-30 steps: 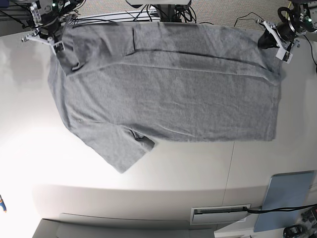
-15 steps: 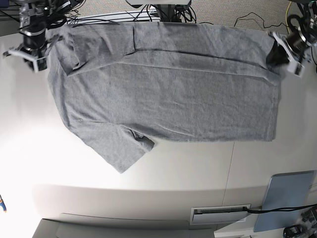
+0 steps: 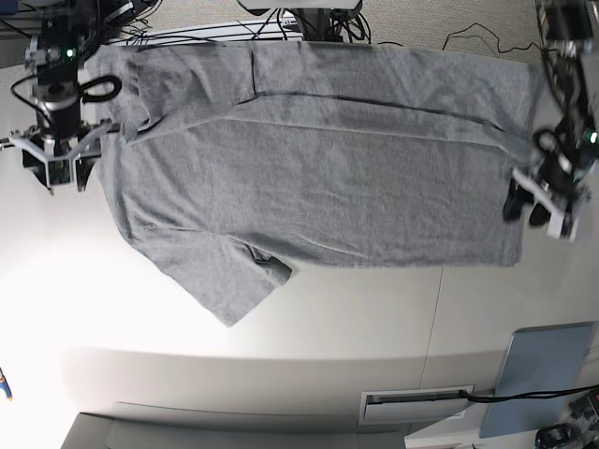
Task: Fold the T-shirt properly
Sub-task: 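Move both grippers to the hem corners and grasp them, then lift the hem with both grippers and fold it toward the collar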
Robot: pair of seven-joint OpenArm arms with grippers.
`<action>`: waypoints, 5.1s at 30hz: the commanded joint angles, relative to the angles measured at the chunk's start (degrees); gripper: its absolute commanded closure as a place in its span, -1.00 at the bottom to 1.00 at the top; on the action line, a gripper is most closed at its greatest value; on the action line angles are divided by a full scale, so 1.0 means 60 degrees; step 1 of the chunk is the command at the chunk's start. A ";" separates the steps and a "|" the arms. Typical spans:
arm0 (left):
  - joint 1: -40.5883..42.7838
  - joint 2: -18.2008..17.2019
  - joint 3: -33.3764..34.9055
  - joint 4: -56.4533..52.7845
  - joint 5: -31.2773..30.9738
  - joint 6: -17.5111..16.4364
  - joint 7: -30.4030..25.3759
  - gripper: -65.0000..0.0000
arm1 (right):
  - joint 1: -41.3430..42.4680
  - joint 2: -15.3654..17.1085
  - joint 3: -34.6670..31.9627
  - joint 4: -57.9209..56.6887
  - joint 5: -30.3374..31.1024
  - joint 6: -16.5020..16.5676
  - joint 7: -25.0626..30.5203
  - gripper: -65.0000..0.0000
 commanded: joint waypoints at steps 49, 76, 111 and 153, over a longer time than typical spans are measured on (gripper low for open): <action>-0.6513 -0.0106 0.1719 -0.9511 0.1439 -0.0951 -0.1067 -0.01 | 0.2867 -0.0849 -0.2492 -0.2095 0.0707 0.1220 -0.0430 0.16; -0.6481 0.0208 0.1719 -0.9559 0.2688 -0.1657 -0.0834 1.00 | 0.7650 -0.0863 -0.2499 -0.7216 0.1756 0.2437 -0.1031 0.16; -0.6481 0.0095 0.1719 -0.9202 0.2586 -0.1876 -0.0871 1.00 | 1.2225 -0.2284 -0.2499 -1.4870 -0.0914 0.4579 -0.1198 1.00; 0.0903 -0.1188 -0.1173 -0.0051 -0.3370 -0.1993 0.1639 1.00 | 0.4095 -0.1537 -0.0674 -0.2397 0.0313 0.3566 -0.3104 1.00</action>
